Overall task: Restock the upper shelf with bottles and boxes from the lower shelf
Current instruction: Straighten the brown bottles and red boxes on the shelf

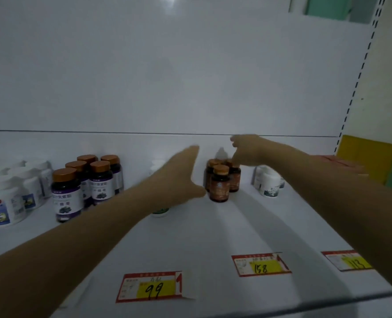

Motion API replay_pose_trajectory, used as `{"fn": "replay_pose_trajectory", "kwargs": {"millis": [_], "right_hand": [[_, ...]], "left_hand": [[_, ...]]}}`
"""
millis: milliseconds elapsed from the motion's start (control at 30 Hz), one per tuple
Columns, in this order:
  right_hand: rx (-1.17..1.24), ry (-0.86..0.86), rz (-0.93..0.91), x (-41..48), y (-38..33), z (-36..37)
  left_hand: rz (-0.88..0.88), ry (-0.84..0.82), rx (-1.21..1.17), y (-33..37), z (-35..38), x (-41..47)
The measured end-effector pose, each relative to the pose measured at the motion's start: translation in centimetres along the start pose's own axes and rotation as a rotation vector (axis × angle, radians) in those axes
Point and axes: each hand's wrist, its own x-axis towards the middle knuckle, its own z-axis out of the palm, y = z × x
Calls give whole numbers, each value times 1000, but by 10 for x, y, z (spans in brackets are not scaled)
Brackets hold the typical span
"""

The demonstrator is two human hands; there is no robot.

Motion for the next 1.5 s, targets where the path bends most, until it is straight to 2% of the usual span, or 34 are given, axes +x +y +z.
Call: {"fn": "replay_pose_trajectory", "kwargs": {"millis": [100, 167, 333, 467, 667, 967, 1067, 1167, 1333, 1500], "right_hand": [[-218, -75, -21, -6, 27, 32], [-225, -133, -8, 1, 46, 55], [-50, -200, 17, 34, 79, 94], [-97, -232, -47, 46, 89, 105], [-211, -217, -113, 47, 91, 107], [-79, -160, -111, 15, 92, 82], [-106, -133, -100, -3, 99, 65], [-123, -95, -52, -15, 112, 54], [-113, -44, 11, -32, 150, 37], [-102, -69, 91, -26, 198, 40]], "left_hand": [[-143, -234, 129, 17, 44, 23], [-250, -282, 191, 20, 72, 42], [-421, -180, 149, 12, 114, 82], [-479, -150, 93, 8, 121, 87], [-494, -170, 98, 6, 118, 88], [-508, -215, 171, 18, 112, 76], [-462, -329, 226, 37, 96, 64], [-353, -369, 259, 62, 85, 56], [-207, -291, 82, 101, 101, 70], [-253, -239, -22, 115, 139, 98]]}}
